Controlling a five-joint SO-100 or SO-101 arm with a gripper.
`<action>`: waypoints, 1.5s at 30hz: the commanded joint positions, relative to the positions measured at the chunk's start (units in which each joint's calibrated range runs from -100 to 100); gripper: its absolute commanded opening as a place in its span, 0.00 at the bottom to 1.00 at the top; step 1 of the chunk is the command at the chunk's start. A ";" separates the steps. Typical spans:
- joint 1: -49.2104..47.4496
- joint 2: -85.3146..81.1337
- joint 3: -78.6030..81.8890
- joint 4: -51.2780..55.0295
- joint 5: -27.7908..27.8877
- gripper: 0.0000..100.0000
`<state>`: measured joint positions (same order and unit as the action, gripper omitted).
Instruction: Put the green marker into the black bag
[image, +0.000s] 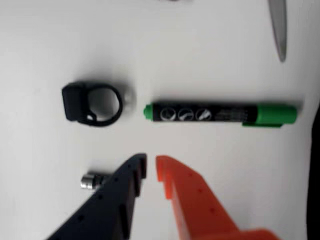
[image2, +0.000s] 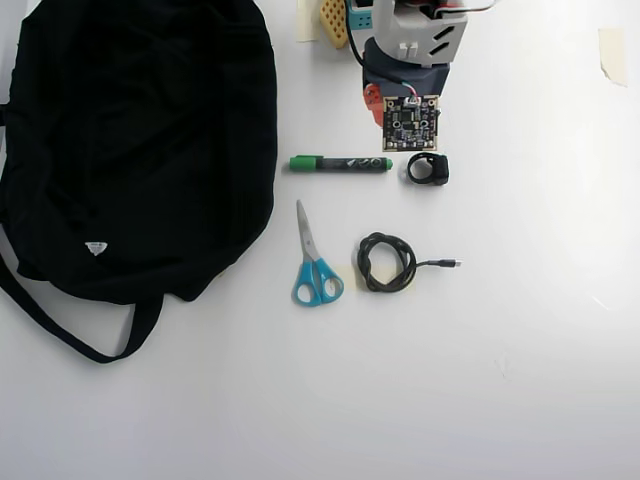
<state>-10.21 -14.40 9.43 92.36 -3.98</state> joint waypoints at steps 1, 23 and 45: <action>-0.11 -1.70 -0.99 1.87 0.15 0.02; -1.68 -0.78 -0.81 2.56 -0.53 0.02; 7.97 -0.45 2.96 -4.24 -4.15 0.02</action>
<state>-3.53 -14.40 11.24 91.58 -7.64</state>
